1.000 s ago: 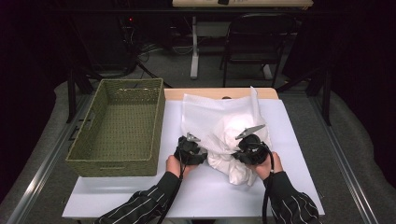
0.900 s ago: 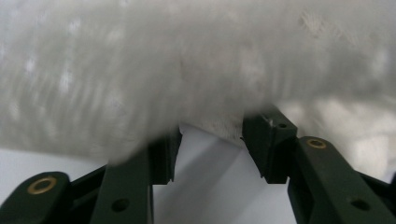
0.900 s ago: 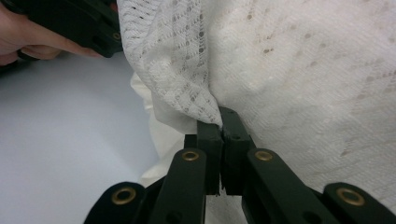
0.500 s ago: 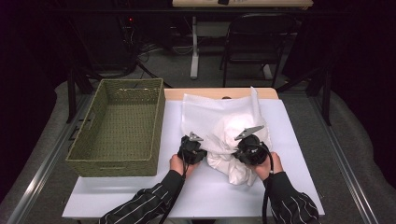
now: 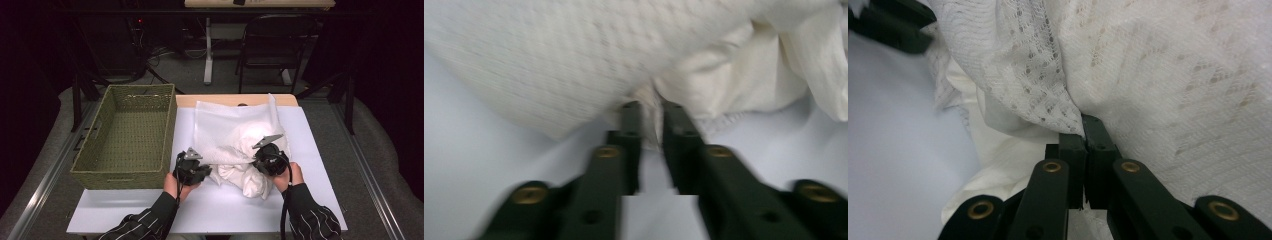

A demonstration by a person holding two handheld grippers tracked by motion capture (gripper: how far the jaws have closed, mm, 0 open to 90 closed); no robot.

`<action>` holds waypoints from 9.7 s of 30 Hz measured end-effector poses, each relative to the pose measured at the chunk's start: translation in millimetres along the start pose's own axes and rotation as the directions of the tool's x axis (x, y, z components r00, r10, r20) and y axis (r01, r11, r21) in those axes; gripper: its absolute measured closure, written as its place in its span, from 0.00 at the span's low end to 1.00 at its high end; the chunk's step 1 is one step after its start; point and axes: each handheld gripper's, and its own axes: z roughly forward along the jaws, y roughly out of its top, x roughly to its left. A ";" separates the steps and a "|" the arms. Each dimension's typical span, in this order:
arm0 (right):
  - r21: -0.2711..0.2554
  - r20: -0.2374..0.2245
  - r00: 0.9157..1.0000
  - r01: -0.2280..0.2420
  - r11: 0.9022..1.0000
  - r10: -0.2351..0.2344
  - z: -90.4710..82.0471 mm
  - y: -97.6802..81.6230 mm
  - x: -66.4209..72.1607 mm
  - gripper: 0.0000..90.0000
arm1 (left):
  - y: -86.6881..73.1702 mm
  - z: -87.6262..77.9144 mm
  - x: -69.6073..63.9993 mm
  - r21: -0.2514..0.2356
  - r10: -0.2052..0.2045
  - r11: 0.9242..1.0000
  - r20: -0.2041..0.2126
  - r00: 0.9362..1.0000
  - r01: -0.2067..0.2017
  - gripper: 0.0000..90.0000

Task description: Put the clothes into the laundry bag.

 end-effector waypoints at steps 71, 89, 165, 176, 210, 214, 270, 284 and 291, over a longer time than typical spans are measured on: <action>-0.014 -0.020 1.000 0.018 1.000 -0.018 -6.7 2.8 4.1 0.98 | -3.2 12.6 -41.1 0.173 0.317 0.935 -0.018 0.948 -0.310 0.53; 0.001 0.020 0.999 0.029 1.000 -0.029 -3.3 1.1 3.6 0.98 | -14.2 7.8 -37.9 0.135 0.329 0.930 0.099 0.939 -0.341 1.00; -0.097 -0.048 0.998 -0.049 0.994 0.044 -31.4 0.9 -7.2 0.98 | 76.7 70.3 -49.1 -0.038 0.184 0.981 -0.092 0.979 -0.188 0.90; -0.058 -0.048 0.997 -0.059 0.997 0.057 -22.8 -2.8 -9.5 0.98 | 69.7 74.4 -34.8 0.008 0.173 0.985 -0.151 0.973 -0.173 0.85; -0.047 -0.046 0.997 -0.058 0.997 0.056 -20.4 -4.1 -10.6 0.98 | 71.7 74.9 -43.4 -0.005 0.196 0.980 -0.160 0.967 -0.200 0.93; -0.046 -0.049 0.997 -0.058 0.997 0.056 -19.6 -3.3 -9.8 0.98 | 69.4 78.5 -37.9 0.029 0.206 0.978 -0.165 0.965 -0.204 0.91; -0.019 -0.073 0.996 -0.045 0.999 0.044 -24.3 -7.7 -9.7 0.97 | 32.9 -12.0 -33.0 0.001 0.278 0.960 -0.107 0.955 -0.280 0.34; -0.007 -0.095 0.995 -0.030 1.000 0.029 -27.4 -9.5 -5.8 0.97 | 37.0 11.4 -9.8 0.039 0.248 0.969 -0.216 0.944 -0.245 0.66; -0.003 -0.101 0.995 -0.021 1.000 0.021 -26.0 -11.2 -5.6 0.97 | 31.3 2.2 -5.3 0.037 0.251 0.968 -0.200 0.947 -0.248 0.96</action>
